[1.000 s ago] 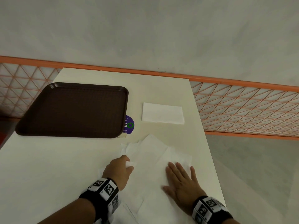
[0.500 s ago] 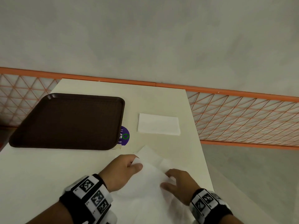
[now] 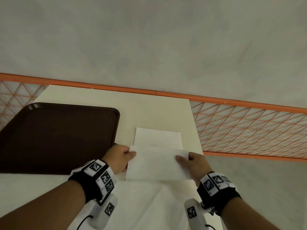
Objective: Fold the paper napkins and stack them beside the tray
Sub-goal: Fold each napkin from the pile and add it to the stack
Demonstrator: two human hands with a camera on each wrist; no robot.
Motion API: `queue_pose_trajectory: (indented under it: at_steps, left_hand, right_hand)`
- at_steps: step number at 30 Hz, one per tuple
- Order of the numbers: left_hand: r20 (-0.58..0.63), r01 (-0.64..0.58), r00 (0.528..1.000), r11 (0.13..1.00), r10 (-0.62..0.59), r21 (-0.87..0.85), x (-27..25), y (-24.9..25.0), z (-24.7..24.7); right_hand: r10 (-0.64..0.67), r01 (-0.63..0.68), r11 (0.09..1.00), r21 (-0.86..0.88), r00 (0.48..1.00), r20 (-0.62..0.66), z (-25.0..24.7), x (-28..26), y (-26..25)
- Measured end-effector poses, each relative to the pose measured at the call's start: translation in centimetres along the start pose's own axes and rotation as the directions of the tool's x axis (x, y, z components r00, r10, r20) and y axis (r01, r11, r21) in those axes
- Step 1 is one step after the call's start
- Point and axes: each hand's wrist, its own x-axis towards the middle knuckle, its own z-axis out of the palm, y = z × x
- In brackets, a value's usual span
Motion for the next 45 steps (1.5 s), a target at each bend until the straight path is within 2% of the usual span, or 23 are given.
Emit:
queue_pose_trajectory:
  at_steps: [3,6,9,12,16,19,21,22,23,24,25,26,28,30,31,33,35,37,41,45]
  left_hand:
    - [-0.071,-0.026,0.997,0.999,0.028,0.029,3.2,1.4,-0.4]
    - [-0.107,-0.066,0.991,0.987,0.082,0.148,6.3,2.3,-0.5]
    - [-0.142,-0.07,0.984,0.968,0.107,0.243,8.6,3.0,-0.3]
    - [-0.181,-0.019,0.98,0.942,0.084,0.334,10.6,3.2,0.1]
    - [-0.204,0.053,0.978,0.91,0.035,0.41,12.4,2.4,1.0]
    - [-0.255,0.132,0.967,0.88,-0.012,0.457,12.3,2.3,1.2]
    - [-0.282,0.125,0.959,0.85,0.028,0.511,11.1,3.1,1.2]
    - [-0.25,0.058,0.964,0.84,0.094,0.54,10.3,3.6,1.4]
    - [-0.166,-0.049,0.971,0.821,0.173,0.568,9.5,4.1,1.8]
    - [-0.028,-0.179,0.97,0.788,0.242,0.589,8.4,4.5,2.3]
    - [0.144,-0.307,0.95,0.738,0.278,0.6,7.2,4.9,3.0]
    - [0.32,-0.42,0.906,0.68,0.277,0.601,6.0,5.2,3.9]
    - [0.589,-0.59,0.78,0.562,0.212,0.579,3.7,5.2,5.9]
    - [0.713,-0.673,0.691,0.468,0.122,0.572,1.9,4.8,7.7]
    - [0.741,-0.698,0.666,0.42,0.085,0.58,1.2,4.4,8.4]
    - [0.758,-0.727,0.651,0.321,0.042,0.607,0.5,3.6,9.3]
    - [0.748,-0.729,0.662,0.272,0.05,0.628,-0.1,3.3,9.7]
    - [0.734,-0.725,0.675,0.26,0.083,0.637,-0.5,3.1,9.8]
    - [0.703,-0.701,0.701,0.295,0.119,0.649,-1.2,3.0,9.9]
    - [0.654,-0.615,0.753,0.434,0.074,0.658,-1.5,2.9,10.2]
  right_hand:
    - [0.014,-0.014,1.0,0.016,1.0,-0.02,-0.3,3.3,-1.2]
    - [-0.06,0.046,0.983,-0.179,0.995,-0.076,-0.3,6.4,-2.3]
    - [-0.088,0.037,0.936,-0.35,0.988,-0.13,-0.2,8.7,-3.4]
    - [-0.076,0.0,0.9,-0.435,0.984,-0.159,0.4,10.5,-3.9]
    - [-0.034,-0.039,0.851,-0.524,0.991,-0.129,1.0,11.8,-3.7]
    - [-0.023,-0.062,0.813,-0.579,0.99,-0.138,1.4,11.7,-3.4]
    - [-0.046,-0.064,0.81,-0.584,0.984,-0.171,1.3,11.3,-3.5]
    - [-0.059,-0.06,0.812,-0.581,0.981,-0.182,1.2,11.0,-3.6]
    - [-0.072,-0.05,0.813,-0.58,0.98,-0.185,1.1,10.7,-3.7]
    - [-0.079,-0.039,0.814,-0.579,0.981,-0.177,1.0,10.2,-3.9]
    - [-0.08,-0.029,0.815,-0.579,0.984,-0.161,0.9,9.6,-4.0]
    - [-0.074,-0.022,0.817,-0.576,0.987,-0.143,0.9,8.9,-4.0]
    - [-0.061,-0.014,0.831,-0.557,0.991,-0.115,0.9,7.2,-3.8]
    - [-0.057,-0.004,0.853,-0.522,0.993,-0.1,0.8,5.1,-3.3]
    - [-0.065,0.009,0.862,-0.507,0.994,-0.094,0.6,3.8,-2.8]
    - [-0.085,0.035,0.873,-0.487,0.993,-0.081,0.3,1.0,-1.6]
    - [-0.074,0.035,0.881,-0.471,0.995,-0.063,-0.1,-2.1,0.0]
    - [-0.047,0.024,0.886,-0.464,0.998,-0.037,-0.3,-5.1,1.7]
    - [-0.017,0.045,0.877,-0.478,0.998,0.062,0.3,-10.5,4.9]
    - [0.046,0.097,0.821,-0.563,0.971,0.234,2.7,-14.0,7.1]
